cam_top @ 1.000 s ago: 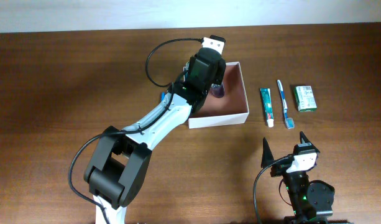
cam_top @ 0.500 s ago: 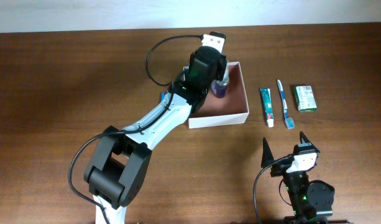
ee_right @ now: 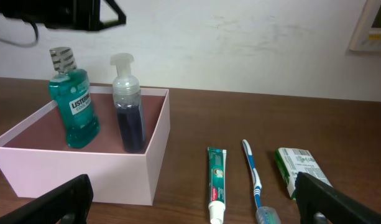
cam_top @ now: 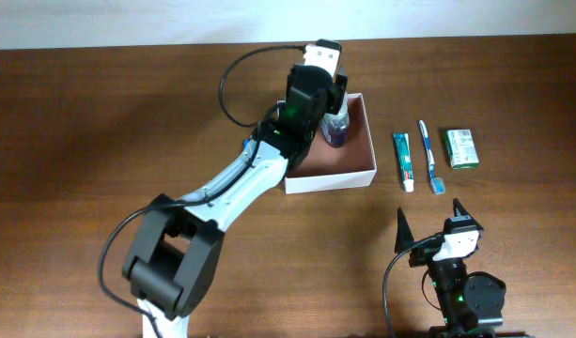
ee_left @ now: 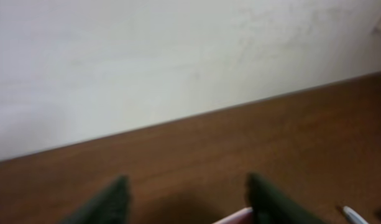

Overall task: Pack container
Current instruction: 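Move the left gripper back toward the blue razor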

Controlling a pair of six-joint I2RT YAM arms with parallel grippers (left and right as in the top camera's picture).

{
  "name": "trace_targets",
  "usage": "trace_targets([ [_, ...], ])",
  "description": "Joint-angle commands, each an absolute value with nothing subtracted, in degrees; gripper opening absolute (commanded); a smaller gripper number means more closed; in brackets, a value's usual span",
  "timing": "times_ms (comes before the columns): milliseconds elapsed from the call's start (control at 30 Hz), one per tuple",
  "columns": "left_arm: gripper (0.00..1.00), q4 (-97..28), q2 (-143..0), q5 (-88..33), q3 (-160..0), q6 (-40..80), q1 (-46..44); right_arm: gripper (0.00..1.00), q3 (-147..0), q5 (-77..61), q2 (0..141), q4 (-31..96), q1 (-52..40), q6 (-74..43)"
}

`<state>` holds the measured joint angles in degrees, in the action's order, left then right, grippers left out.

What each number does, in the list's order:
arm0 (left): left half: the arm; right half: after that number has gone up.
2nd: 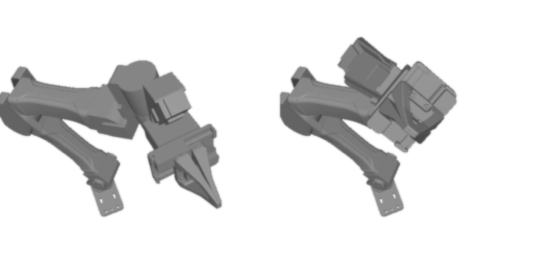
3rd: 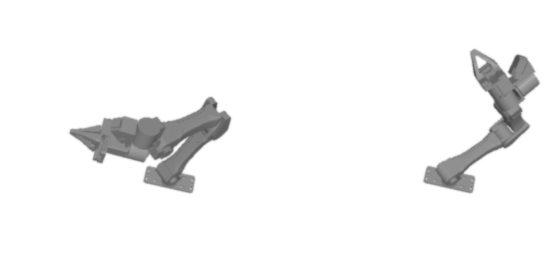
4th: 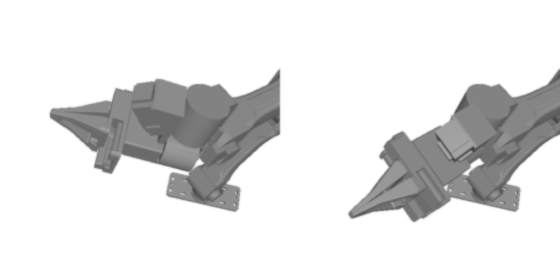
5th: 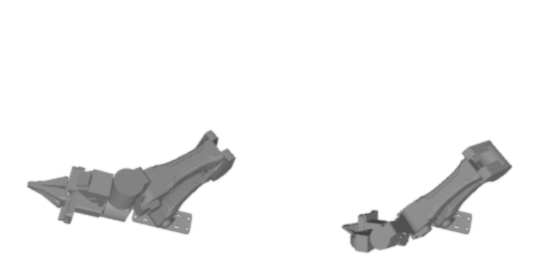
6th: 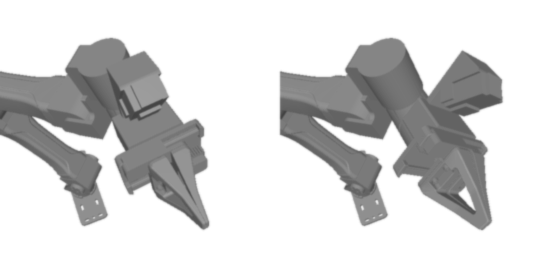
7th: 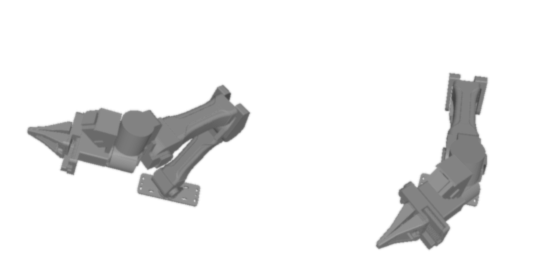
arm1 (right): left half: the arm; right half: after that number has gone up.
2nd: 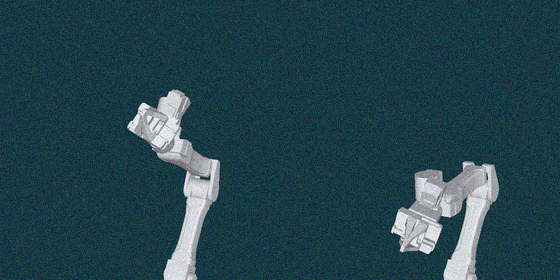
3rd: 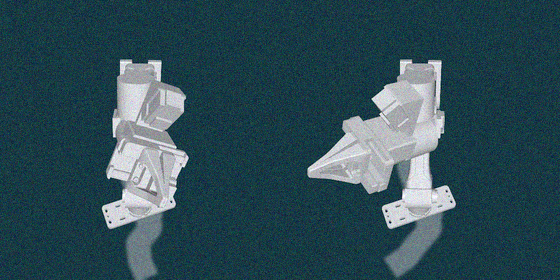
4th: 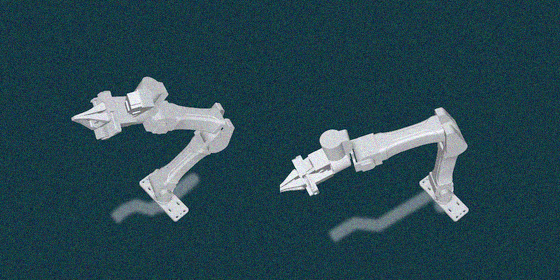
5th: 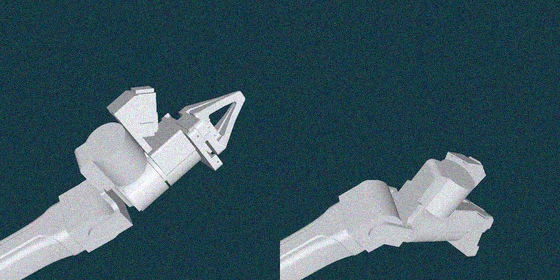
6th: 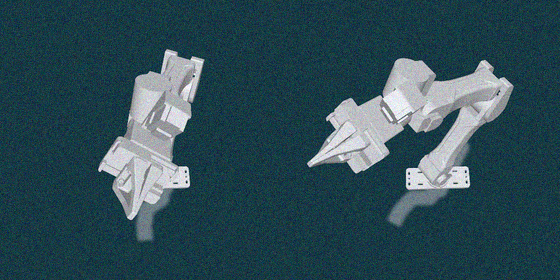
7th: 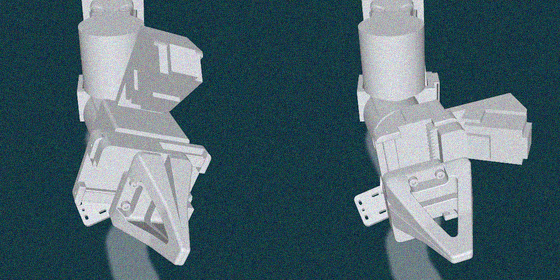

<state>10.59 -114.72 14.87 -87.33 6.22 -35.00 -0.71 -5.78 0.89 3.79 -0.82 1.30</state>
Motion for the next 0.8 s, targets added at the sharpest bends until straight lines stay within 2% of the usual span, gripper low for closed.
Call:
trace_targets([
  [0,0.74,11.14,-108.14,19.27,-88.4,6.11,-34.7,0.99,-0.32,-5.1,0.19,3.99,-0.73,0.99],
  [100,0.79,10.09,-104.49,25.39,-88.4,6.09,-34.7,0.99,-0.32,-5.1,0.19,3.99,-0.73,0.99],
  [167,0.96,8.82,-102.0,29.91,-88.4,5.8,-34.7,0.99,-0.32,-5.1,0.21,3.99,-0.73,0.99],
  [200,0.99,7.92,-100.6,32.18,-88.4,4.89,-34.7,0.98,-0.32,-5.1,0.21,3.99,-0.73,0.99],
  [433,0.99,-6.94,-93.06,44.66,-88.4,1.21,-33.45,0.99,-0.32,-5.1,0.21,3.99,-0.73,0.99],
  [633,0.99,-26.98,-90.48,43.97,-88.4,3.77,-30.79,0.99,-0.32,-5.1,0.21,3.99,-0.73,0.99],
  [767,0.99,-39.68,-90.41,34.74,-88.38,8.69,-28.69,0.98,-0.32,-5.1,0.21,4.01,-0.73,0.99],
])
